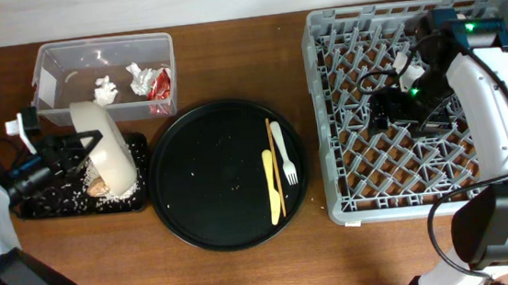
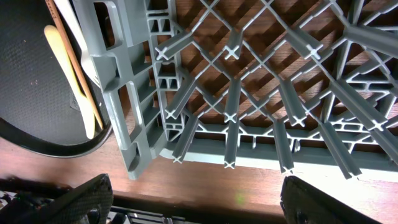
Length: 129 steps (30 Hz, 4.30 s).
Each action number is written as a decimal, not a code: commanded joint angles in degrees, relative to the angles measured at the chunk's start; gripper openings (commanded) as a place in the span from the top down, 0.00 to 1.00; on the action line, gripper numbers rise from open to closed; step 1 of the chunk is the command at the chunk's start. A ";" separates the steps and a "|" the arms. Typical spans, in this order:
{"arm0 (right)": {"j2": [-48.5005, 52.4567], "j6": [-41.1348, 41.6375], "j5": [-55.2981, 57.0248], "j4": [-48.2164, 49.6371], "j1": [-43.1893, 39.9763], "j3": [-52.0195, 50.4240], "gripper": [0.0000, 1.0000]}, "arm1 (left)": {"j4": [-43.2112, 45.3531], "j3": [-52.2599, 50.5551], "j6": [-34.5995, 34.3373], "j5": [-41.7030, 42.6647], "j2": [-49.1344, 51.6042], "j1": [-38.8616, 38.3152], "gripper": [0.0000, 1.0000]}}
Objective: Sort waste into correct bins and load items into the dishwasher rack
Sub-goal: 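Grasp the cream bowl with the left gripper and tip rice onto black tray, then set the emptied cream bowl back on the round tray with left gripper, then grasp the cream bowl with the right gripper and lift it, then lower the cream bowl upright into the rack's back row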
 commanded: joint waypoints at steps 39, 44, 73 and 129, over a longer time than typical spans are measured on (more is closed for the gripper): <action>-1.42 -0.59 0.85 0.22 2.49 0.15 0.09 | 9.09 6.54 -15.30 -75.95 -1.95 -64.02 0.25; -1.33 0.15 0.66 13.35 21.55 0.28 0.09 | -3.63 6.67 -18.78 -75.89 -18.32 -40.81 0.01; 3.98 10.19 52.61 24.02 24.13 17.16 0.96 | -7.10 5.81 -19.10 -72.30 -18.71 -27.45 0.01; 10.36 15.98 93.24 41.13 15.61 -8.66 0.96 | -7.32 5.81 -19.12 -69.83 -18.71 -27.45 0.01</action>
